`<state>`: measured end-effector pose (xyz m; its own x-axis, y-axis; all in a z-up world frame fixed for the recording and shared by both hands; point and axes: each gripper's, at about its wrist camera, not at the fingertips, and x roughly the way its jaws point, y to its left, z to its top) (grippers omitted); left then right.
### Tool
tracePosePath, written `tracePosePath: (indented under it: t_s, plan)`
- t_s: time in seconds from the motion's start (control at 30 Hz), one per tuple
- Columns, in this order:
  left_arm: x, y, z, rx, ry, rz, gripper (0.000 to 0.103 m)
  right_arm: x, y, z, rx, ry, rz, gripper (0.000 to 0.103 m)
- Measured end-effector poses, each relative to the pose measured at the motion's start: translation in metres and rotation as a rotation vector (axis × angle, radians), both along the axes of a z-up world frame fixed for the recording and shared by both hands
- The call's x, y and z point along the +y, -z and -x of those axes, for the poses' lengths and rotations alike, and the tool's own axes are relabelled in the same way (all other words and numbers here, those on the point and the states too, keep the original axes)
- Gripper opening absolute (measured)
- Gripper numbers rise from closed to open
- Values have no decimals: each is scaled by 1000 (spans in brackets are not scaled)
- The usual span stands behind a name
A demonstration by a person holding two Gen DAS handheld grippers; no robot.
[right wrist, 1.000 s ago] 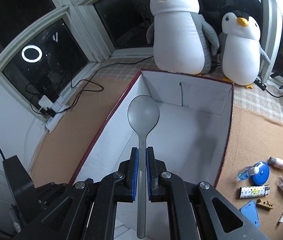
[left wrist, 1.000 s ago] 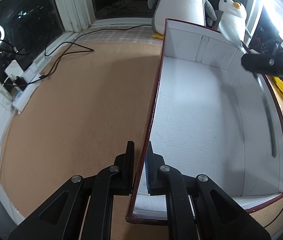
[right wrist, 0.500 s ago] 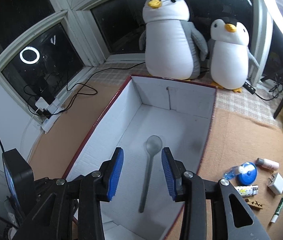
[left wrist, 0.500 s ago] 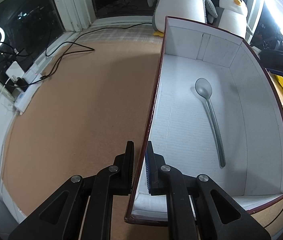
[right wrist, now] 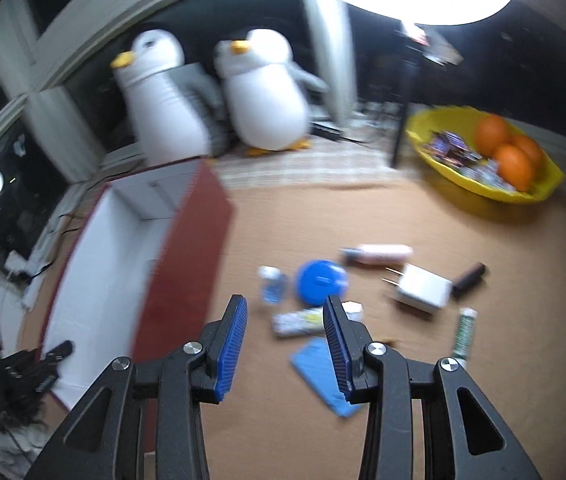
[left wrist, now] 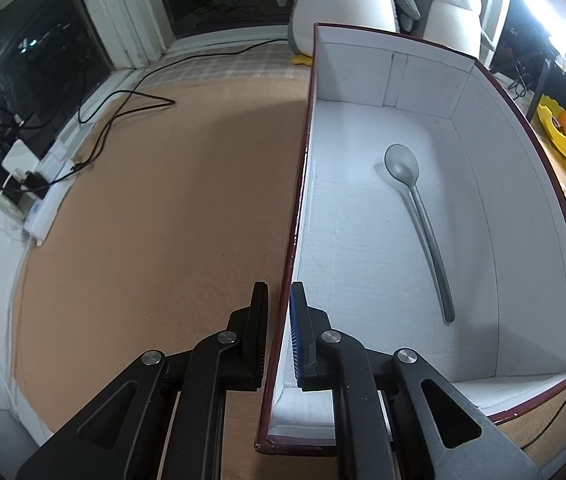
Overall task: Organize rigid objects
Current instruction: 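Move the right gripper to the green-and-white menthol stick and grasp it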
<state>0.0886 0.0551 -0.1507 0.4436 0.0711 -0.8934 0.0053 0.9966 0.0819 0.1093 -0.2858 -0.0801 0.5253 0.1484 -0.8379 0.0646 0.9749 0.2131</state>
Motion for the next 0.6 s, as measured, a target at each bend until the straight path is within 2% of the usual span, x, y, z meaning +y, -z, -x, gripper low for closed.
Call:
tracePosePath:
  t_s: [0.3, 0.47, 0.6]
  plan:
    - [-2, 2, -5, 20, 52, -5, 9, -101, 52, 25, 130, 268, 68, 36]
    - [-2, 5, -7, 33, 62, 6, 9, -126, 73, 31, 186, 325, 81, 36]
    - [-3, 6, -8, 39, 75, 11, 10, -129, 82, 26, 205, 330, 90, 36]
